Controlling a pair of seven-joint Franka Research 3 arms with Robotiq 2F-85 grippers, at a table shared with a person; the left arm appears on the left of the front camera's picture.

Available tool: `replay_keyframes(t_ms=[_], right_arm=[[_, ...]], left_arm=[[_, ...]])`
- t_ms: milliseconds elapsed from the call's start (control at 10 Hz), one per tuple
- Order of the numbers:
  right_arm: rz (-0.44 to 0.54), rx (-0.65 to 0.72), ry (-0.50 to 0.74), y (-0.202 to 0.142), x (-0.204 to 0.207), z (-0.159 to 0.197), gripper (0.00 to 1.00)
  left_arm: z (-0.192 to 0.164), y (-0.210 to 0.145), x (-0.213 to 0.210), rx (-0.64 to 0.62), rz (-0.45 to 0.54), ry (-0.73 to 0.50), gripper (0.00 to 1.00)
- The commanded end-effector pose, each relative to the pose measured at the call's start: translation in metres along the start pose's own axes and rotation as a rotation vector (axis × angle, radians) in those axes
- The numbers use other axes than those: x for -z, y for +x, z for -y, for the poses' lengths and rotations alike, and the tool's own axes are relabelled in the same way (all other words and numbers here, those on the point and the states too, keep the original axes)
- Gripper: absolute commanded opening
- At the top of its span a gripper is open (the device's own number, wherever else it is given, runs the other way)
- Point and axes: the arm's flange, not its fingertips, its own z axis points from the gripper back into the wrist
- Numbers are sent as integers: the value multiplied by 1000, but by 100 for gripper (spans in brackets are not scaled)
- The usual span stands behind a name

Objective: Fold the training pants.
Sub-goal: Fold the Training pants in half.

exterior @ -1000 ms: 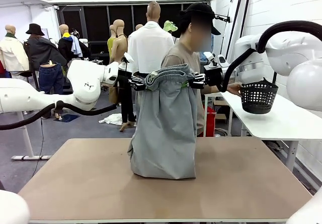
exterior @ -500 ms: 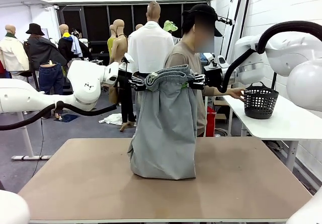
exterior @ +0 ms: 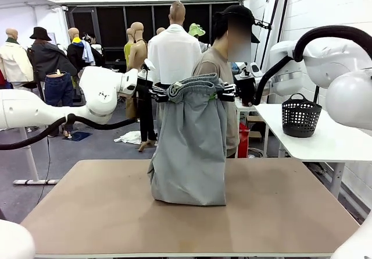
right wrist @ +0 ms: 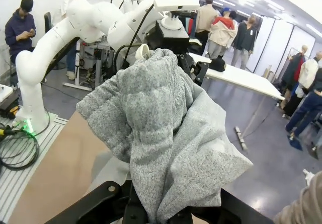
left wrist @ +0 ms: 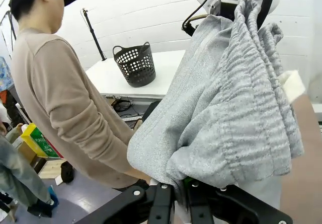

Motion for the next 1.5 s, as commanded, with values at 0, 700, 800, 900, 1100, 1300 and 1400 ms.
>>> replay_keyframes(t_ms=[0,700,800,900,1100,1300,1400], right_arm=[[-23,-43,18,9,-5,41,0],[-121,-297,5,27,-5,109,0],[-105,-302,15,18,-2,103,0],[-87,-290,32,9,4,94,0],[-39,-229,62,-3,17,67,0],[-11,-146,78,-9,27,47,0],[3,-100,75,-12,31,37,0]], left_arm=[[-39,19,13,53,-34,53,0],[-91,32,27,109,-31,116,0],[-86,27,24,101,-47,119,0],[-78,21,22,84,-48,106,0],[-51,10,23,39,-52,48,0],[-33,-2,23,-23,-49,-10,0],[-23,-8,23,-65,-48,-48,0]])
